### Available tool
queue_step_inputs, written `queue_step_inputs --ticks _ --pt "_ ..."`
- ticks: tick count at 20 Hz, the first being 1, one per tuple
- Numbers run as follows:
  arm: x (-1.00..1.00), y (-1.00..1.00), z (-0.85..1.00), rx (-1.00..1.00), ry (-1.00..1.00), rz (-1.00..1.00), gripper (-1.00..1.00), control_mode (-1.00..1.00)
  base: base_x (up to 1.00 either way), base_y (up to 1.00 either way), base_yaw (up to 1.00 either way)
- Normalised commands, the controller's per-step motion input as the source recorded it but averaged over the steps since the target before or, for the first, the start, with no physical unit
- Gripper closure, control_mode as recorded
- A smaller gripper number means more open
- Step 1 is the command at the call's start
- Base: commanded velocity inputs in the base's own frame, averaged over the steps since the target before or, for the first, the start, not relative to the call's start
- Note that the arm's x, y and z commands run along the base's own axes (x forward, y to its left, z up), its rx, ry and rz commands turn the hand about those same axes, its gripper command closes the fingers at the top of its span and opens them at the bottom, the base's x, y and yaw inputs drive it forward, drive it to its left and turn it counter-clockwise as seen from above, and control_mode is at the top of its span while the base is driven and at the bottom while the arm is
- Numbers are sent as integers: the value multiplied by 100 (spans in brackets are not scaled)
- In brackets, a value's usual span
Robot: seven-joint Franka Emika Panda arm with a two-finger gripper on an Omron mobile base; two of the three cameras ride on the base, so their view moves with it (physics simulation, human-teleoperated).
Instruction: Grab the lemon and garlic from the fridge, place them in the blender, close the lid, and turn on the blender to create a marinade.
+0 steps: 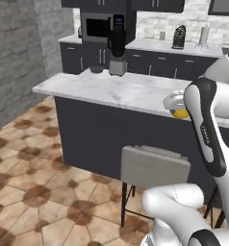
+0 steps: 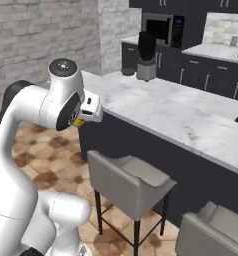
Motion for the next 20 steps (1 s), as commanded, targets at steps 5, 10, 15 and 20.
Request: queue_step_inputs --ticks 5,10,15,20 --pt "0 0 0 0 0 0 100 100 89 100 0" --pt "0 0 0 0 0 0 100 100 90 100 0" --pt "0 0 0 0 0 0 100 100 99 100 -3" --pt "0 0 0 0 0 0 100 100 100 100 -28"
